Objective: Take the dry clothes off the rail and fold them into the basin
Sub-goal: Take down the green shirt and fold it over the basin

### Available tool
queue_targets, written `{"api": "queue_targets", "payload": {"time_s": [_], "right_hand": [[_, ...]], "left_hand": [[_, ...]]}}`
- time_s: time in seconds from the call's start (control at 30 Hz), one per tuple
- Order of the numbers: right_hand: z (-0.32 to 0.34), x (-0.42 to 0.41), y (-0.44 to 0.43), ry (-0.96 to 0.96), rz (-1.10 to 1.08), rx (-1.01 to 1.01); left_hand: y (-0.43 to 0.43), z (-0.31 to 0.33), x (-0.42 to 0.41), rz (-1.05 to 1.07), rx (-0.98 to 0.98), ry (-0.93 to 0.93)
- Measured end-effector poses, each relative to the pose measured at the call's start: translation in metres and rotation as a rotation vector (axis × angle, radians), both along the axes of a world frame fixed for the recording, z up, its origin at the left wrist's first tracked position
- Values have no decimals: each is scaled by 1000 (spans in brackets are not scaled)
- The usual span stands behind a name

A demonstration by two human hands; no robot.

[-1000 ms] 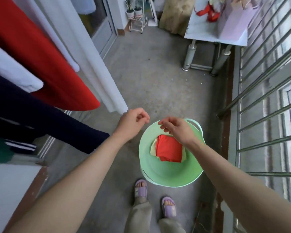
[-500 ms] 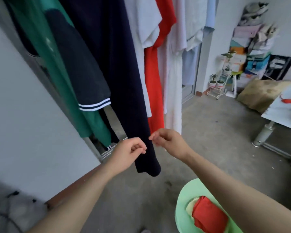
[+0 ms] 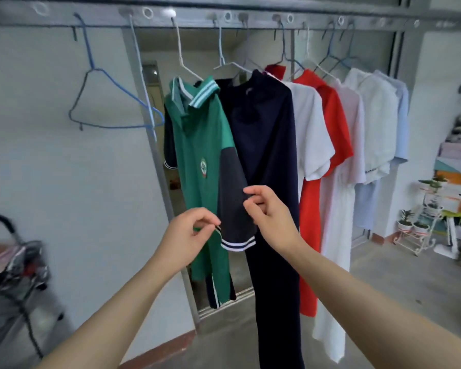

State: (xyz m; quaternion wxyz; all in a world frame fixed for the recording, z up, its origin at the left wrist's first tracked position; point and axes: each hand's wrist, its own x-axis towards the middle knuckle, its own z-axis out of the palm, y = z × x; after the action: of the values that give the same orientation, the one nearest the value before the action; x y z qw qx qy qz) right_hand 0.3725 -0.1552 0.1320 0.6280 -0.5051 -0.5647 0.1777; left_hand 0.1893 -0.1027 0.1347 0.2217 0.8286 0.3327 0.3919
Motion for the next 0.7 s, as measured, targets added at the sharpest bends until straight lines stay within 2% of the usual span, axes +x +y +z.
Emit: {"api": "queue_targets", "payload": {"time_s": [0.13,0.23,0.33,0.47,0.6,0.7], "right_hand": [[53,-4,21,-132,-154,128],[91,-5,37,-210,-150,122],[128,-7,58,-248,-118,144],[169,-14,82,-264,-106,180],[200,-15,104,-513,-201,152],[209,-12,115,-500,-159,37]], "left_hand": [[23,40,7,-56,17,-81],[37,71,15,-73,23,-176],[51,103,21,-56,134,-208],[68,132,31,76,293,-186],[80,147,47,158,141,-266],[96,155,53,214,37,-326]]}}
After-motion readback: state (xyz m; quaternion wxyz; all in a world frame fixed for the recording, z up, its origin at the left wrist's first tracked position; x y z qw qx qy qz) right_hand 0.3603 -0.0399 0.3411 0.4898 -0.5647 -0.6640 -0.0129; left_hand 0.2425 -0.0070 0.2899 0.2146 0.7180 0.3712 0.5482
